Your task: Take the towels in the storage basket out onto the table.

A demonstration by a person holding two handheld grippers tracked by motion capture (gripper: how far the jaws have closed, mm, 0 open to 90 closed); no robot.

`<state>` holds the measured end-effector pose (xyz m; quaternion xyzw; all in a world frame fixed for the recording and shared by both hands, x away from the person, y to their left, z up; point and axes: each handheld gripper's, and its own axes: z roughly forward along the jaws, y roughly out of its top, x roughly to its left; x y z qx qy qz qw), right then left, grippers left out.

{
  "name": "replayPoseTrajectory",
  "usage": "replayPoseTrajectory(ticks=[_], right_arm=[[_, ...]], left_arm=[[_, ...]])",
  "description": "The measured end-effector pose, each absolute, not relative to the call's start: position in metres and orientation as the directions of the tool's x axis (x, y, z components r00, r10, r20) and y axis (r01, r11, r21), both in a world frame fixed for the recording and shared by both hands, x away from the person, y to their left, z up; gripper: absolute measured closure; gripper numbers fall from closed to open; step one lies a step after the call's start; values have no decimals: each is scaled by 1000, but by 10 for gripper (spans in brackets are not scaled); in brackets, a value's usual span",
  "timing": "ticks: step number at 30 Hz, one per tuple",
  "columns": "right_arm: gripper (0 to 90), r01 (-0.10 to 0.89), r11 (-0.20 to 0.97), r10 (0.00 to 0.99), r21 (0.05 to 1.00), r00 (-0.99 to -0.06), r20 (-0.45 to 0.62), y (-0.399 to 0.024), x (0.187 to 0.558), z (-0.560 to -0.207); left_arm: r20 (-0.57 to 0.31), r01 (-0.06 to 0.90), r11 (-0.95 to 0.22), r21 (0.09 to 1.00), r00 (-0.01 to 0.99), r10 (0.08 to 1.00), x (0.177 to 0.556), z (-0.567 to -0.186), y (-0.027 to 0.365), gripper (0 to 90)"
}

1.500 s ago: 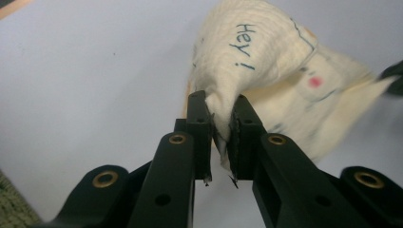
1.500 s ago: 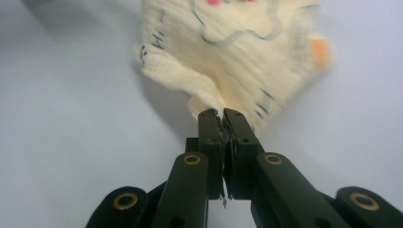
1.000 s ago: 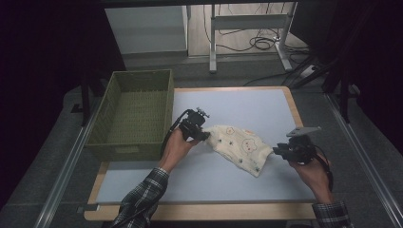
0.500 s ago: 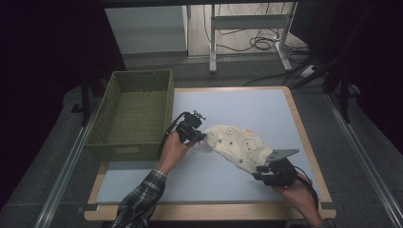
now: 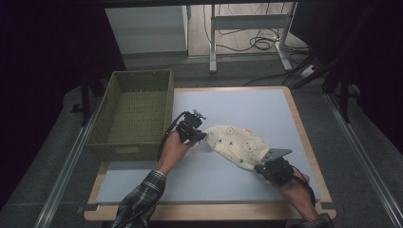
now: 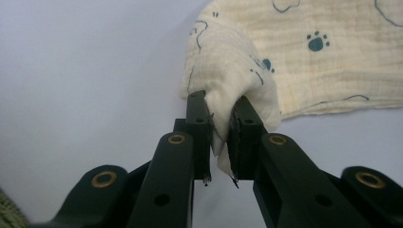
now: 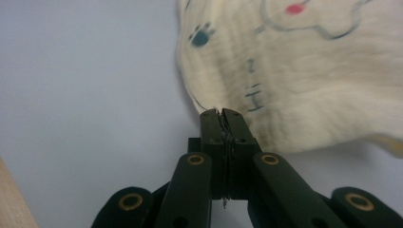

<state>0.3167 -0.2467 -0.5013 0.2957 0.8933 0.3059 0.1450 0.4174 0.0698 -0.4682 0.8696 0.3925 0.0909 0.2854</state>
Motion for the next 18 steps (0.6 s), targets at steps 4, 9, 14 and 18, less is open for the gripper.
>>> replayPoseTrajectory(ticks=[4, 9, 14, 18], right_arm=[[886, 439, 584, 646, 683, -761, -64, -263, 327, -474], [885, 440, 523, 688, 729, -724, -57, -284, 352, -440], [885, 441, 498, 745, 747, -658, -108, -297, 391, -409], [732, 522, 427, 834, 738, -543, -99, -308, 439, -396]], left_arm=[[-55, 621, -522, 585, 672, 738, 422, -456, 67, 812], [2, 599, -542, 589, 670, 742, 438, -441, 56, 813], [62, 599, -526, 603, 622, 780, 475, -422, 47, 818], [84, 649, -474, 595, 536, 840, 508, -420, 40, 559]])
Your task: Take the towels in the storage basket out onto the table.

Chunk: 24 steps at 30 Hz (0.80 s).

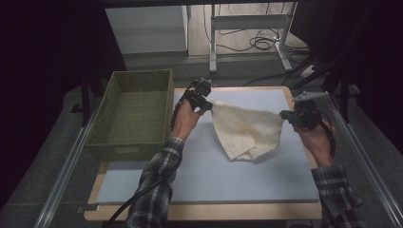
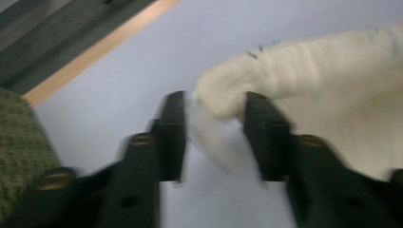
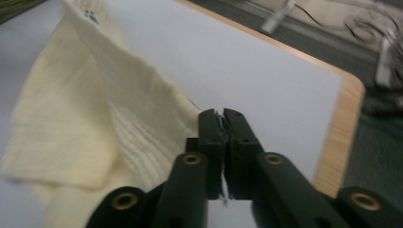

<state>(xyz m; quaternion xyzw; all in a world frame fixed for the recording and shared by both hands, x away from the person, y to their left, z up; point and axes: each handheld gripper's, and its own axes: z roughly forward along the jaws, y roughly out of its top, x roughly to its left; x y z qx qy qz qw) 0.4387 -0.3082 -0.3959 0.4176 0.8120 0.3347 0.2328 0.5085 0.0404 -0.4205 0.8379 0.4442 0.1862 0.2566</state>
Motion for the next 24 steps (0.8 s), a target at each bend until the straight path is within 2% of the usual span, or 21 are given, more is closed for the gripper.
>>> replayPoseTrajectory(ticks=[2, 5, 8, 11, 19, 24], right_arm=[[714, 547, 396, 845, 737, -532, -60, -312, 445, -398], [705, 542, 401, 822, 739, -568, -30, -313, 437, -408], [704, 543, 434, 786, 719, -618, -8, -310, 419, -428], [705, 551, 440, 773, 709, -635, 15, -307, 409, -438], [793, 537, 472, 693, 699, -716, 82, -289, 373, -471], [797, 515, 478, 644, 712, -756, 116, -271, 361, -477]], left_arm=[[48, 650, -461, 605, 548, 835, 509, -426, 37, 510], [62, 616, -515, 596, 604, 794, 496, -441, 30, 505], [12, 605, -519, 604, 644, 765, 481, -453, 25, 522], [-2, 588, -543, 599, 679, 734, 466, -462, 22, 534], [-88, 547, -596, 587, 776, 625, 425, -487, 22, 574], [-121, 521, -610, 598, 810, 574, 404, -498, 13, 554]])
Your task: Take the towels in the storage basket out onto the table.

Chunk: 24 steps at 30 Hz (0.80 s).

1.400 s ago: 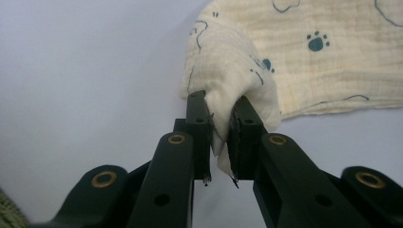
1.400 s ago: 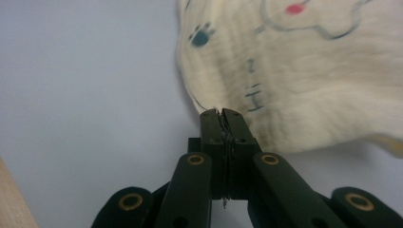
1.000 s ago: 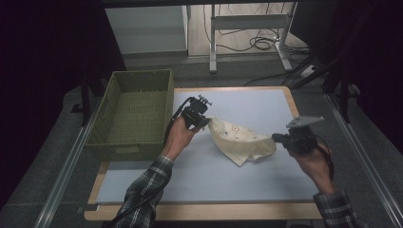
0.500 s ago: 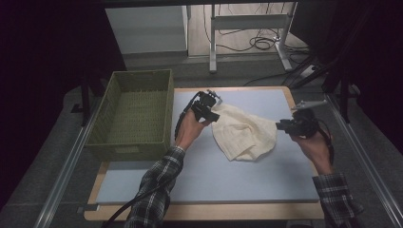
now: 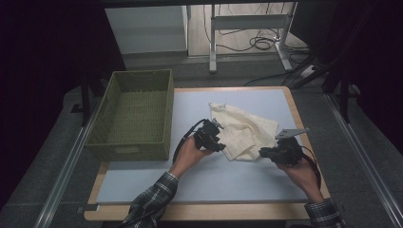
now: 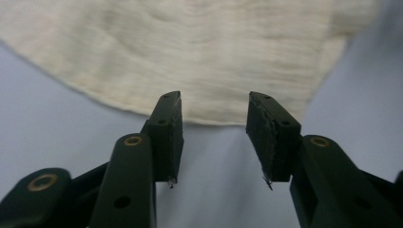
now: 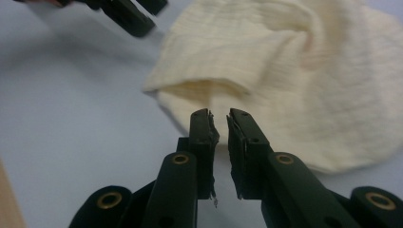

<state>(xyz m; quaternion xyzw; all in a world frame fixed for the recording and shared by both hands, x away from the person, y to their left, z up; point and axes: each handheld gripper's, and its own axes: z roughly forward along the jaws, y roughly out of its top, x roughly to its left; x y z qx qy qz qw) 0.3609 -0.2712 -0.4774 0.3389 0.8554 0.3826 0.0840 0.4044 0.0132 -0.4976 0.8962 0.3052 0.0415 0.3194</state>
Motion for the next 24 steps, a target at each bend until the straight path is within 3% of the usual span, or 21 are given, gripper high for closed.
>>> replayPoseTrajectory(ticks=[4, 11, 13, 14, 15, 16, 18, 24], right_arm=[[789, 497, 506, 608, 706, -785, 117, -250, 360, -486], [635, 471, 560, 594, 682, -802, 66, -224, 369, -513], [692, 449, 571, 588, 687, -808, 39, -222, 369, -519], [817, 436, 587, 596, 682, -803, -1, -222, 368, -520], [817, 436, 587, 596, 682, -803, -1, -222, 368, -520], [867, 440, 593, 600, 675, -800, -6, -222, 367, -519], [884, 453, 595, 603, 664, -798, 4, -224, 368, -517], [884, 469, 564, 637, 679, -771, 4, -251, 359, -493]], left_arm=[[-105, 491, -632, 599, 831, 546, 395, -505, 1, 497], [-41, 453, -665, 593, 843, 537, 389, -518, -14, 440], [-50, 466, -658, 591, 836, 547, 388, -517, -15, 507], [-72, 475, -653, 590, 836, 544, 388, -517, -15, 672], [-86, 481, -651, 587, 837, 541, 387, -517, -14, 672], [-68, 480, -657, 582, 833, 549, 387, -517, -14, 747], [-61, 478, -659, 580, 833, 551, 387, -515, -12, 897], [-67, 499, -612, 614, 805, 589, 387, -498, 15, 899]])
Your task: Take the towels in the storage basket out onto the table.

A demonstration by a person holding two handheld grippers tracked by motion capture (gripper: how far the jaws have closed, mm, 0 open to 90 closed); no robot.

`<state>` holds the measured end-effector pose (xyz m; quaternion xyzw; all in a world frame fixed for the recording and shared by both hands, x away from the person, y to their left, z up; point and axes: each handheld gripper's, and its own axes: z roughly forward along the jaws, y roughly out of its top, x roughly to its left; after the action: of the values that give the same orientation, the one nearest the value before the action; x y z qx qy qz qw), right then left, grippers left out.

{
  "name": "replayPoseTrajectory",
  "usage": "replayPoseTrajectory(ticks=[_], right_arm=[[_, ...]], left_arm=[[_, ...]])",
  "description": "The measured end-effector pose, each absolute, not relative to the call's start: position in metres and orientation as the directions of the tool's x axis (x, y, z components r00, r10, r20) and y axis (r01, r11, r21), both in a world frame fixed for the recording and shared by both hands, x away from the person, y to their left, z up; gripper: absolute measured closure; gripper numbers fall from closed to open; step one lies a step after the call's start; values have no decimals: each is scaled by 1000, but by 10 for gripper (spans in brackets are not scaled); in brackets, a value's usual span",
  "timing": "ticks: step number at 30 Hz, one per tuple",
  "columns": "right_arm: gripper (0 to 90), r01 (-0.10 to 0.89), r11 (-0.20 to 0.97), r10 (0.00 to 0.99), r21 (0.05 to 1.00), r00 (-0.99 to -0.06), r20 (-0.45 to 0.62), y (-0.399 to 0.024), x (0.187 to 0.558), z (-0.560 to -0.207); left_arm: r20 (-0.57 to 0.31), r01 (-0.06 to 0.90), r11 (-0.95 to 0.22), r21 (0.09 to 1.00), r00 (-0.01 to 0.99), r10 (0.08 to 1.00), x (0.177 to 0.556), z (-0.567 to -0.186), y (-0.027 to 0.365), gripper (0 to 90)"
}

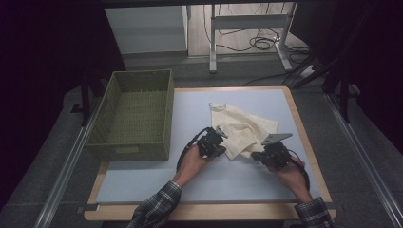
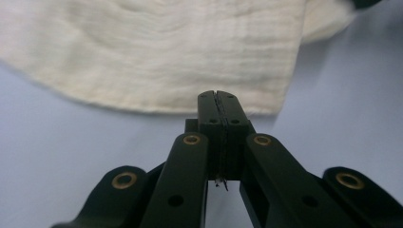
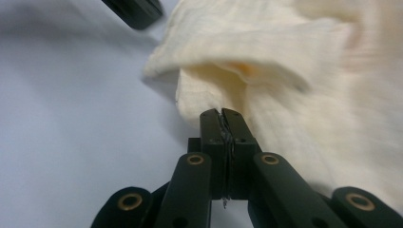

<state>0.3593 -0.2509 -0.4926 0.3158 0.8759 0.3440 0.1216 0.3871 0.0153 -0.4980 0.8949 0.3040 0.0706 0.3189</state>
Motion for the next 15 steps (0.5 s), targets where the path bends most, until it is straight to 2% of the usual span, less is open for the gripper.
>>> replayPoseTrajectory(ticks=[4, 8, 9, 11, 15], right_arm=[[883, 475, 521, 688, 710, -725, -20, -286, 354, -462], [869, 499, 491, 724, 714, -689, -17, -306, 356, -451], [843, 507, 480, 740, 716, -673, -19, -310, 357, -450], [795, 522, 453, 747, 723, -665, 12, -318, 358, -450], [756, 529, 434, 744, 729, -666, 41, -323, 354, -451]], left_arm=[[-50, 507, -588, 631, 782, 621, 381, -481, 36, 899], [-32, 519, -582, 626, 763, 646, 377, -476, 50, 895], [-39, 524, -579, 625, 762, 647, 377, -478, 51, 860], [-63, 515, -573, 637, 777, 627, 376, -484, 49, 713], [-82, 494, -605, 625, 812, 578, 373, -497, 30, 592]])
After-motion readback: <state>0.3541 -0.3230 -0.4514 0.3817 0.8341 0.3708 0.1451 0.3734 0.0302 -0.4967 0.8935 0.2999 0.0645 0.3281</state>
